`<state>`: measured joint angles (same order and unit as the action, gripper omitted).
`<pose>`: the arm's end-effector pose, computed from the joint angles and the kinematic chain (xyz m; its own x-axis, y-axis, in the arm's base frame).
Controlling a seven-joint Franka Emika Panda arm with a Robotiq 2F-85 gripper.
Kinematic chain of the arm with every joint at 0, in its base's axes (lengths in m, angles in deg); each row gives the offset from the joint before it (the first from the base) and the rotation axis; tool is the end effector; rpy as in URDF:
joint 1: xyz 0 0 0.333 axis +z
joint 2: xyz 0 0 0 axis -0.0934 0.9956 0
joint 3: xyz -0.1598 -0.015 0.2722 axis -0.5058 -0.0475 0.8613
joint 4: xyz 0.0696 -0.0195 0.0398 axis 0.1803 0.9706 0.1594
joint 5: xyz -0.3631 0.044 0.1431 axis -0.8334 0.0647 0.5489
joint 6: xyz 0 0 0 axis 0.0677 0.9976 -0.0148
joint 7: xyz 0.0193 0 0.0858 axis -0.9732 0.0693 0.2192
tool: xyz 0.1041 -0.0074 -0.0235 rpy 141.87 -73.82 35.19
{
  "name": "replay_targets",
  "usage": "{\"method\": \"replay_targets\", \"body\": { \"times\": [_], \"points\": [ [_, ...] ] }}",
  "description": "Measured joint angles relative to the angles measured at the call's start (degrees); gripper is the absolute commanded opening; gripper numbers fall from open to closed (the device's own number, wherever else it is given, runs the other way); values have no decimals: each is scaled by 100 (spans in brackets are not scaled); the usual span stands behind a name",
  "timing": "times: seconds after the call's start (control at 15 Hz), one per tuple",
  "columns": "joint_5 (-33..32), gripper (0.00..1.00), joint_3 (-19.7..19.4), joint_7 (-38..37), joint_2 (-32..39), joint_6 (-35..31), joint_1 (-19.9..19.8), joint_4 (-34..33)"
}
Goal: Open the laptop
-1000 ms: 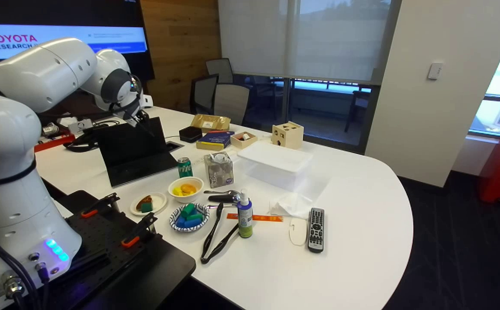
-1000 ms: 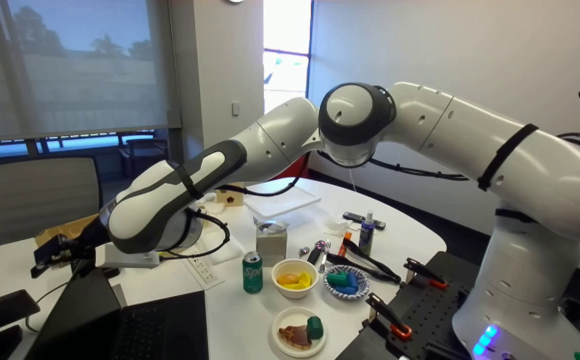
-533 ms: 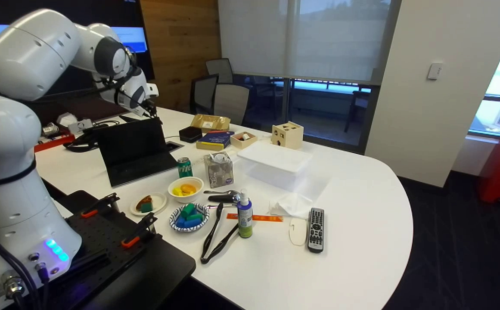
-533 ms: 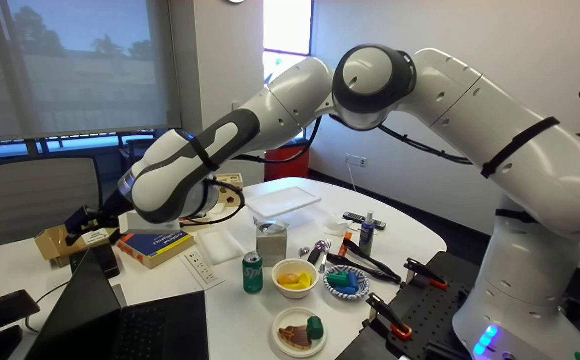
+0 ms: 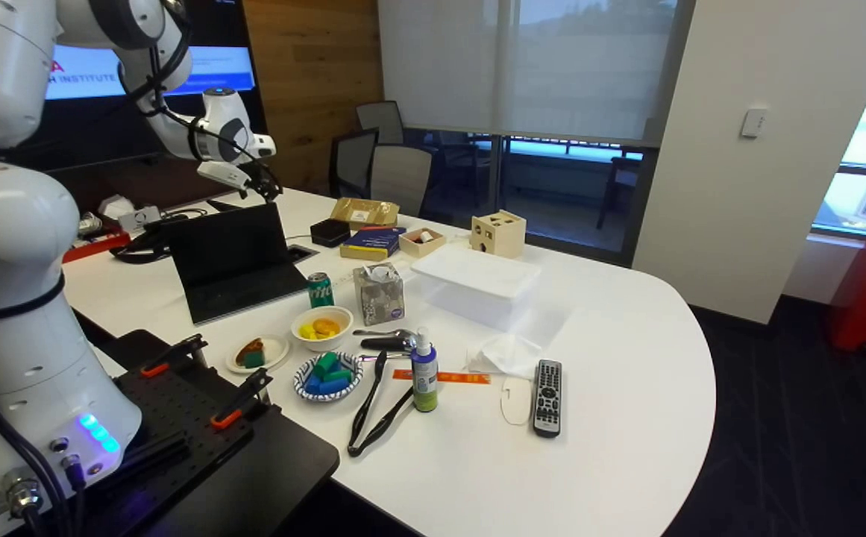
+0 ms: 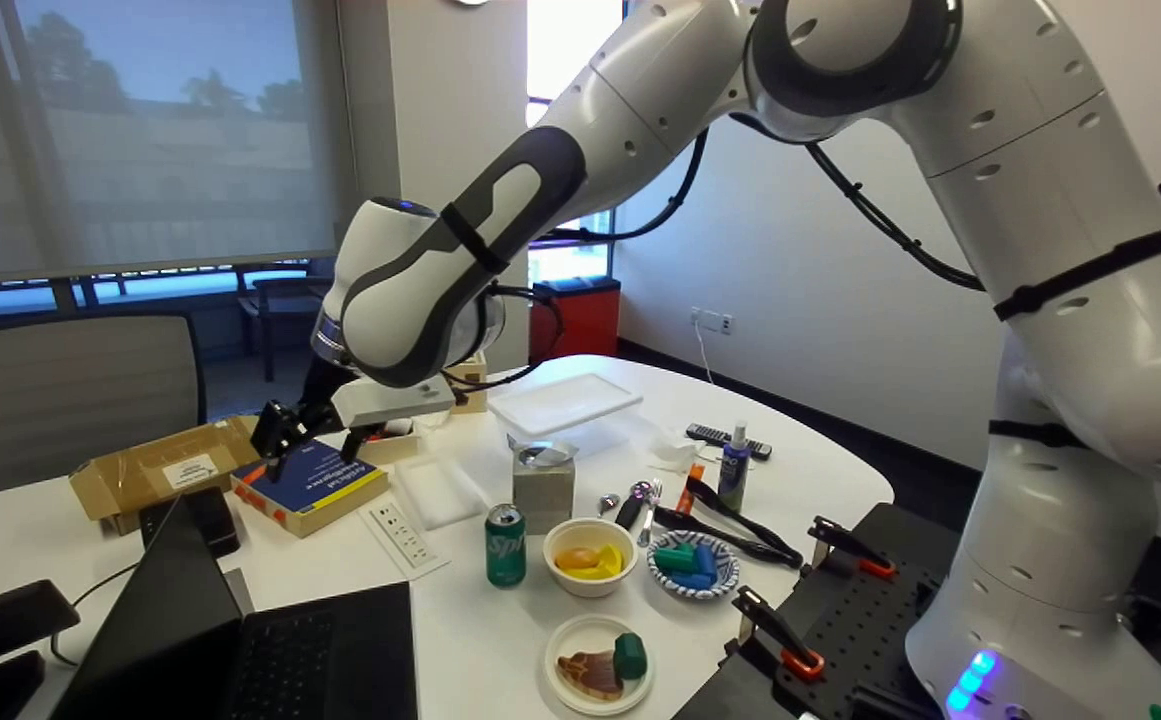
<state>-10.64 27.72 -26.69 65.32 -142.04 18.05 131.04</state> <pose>0.5844 0.3611 0.2528 0.9240 0.1438 0.3543 0.2337 -0.9458 -0.2256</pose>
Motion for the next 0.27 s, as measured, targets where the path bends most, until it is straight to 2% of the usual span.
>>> {"method": "replay_targets", "body": {
  "times": [0.27],
  "points": [
    [0, 100, -23, 0, -662, 191, 28, 876]
  ]
}}
